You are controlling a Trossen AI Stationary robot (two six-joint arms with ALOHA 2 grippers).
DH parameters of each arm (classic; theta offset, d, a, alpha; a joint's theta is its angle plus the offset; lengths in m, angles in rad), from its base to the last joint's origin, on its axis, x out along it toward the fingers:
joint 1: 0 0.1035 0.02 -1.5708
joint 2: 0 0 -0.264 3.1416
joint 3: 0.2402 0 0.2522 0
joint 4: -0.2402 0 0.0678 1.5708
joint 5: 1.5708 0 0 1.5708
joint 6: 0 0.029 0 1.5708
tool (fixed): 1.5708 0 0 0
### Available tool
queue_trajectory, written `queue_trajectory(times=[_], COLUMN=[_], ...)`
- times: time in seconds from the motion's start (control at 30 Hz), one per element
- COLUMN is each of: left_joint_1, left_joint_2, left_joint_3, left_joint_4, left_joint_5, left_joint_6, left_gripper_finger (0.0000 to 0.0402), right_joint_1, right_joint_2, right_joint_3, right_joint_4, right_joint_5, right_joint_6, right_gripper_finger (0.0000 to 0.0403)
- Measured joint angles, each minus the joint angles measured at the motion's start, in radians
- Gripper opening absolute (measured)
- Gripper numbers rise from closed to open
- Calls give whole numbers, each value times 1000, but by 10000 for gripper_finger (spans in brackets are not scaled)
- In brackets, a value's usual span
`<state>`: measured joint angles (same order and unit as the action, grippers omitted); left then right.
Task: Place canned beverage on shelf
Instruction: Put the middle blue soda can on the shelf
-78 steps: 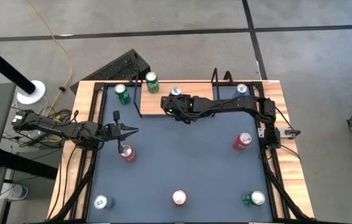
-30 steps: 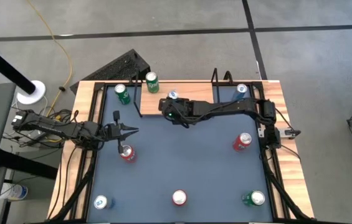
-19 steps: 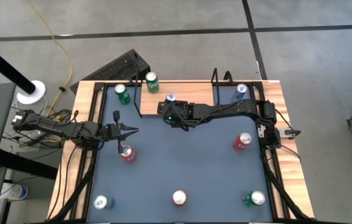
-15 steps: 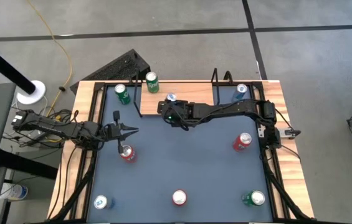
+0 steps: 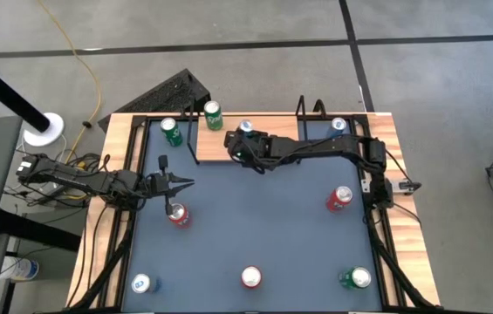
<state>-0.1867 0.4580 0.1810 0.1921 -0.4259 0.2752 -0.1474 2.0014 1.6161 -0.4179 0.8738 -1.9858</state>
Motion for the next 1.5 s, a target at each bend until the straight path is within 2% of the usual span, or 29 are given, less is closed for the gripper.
queue_trajectory(times=[0.27, 0.83, 1.5], left_joint_1=[0, 0, 0], left_joint_2=[0, 0, 0], left_joint_3=[0, 0, 0], left_joint_4=[0, 0, 1], left_joint_5=[0, 0, -2], left_joint_6=[-1, 1, 2], left_gripper_finger=[23, 23, 23], right_joint_1=[-33, -18, -16], right_joint_2=[0, -2, -2], right_joint_3=[-12, -16, -16], right_joint_4=[-28, -46, -37], right_joint_5=[-4, -7, -37], right_joint_6=[-2, 71, 61], right_gripper_finger=[250, 251, 251])
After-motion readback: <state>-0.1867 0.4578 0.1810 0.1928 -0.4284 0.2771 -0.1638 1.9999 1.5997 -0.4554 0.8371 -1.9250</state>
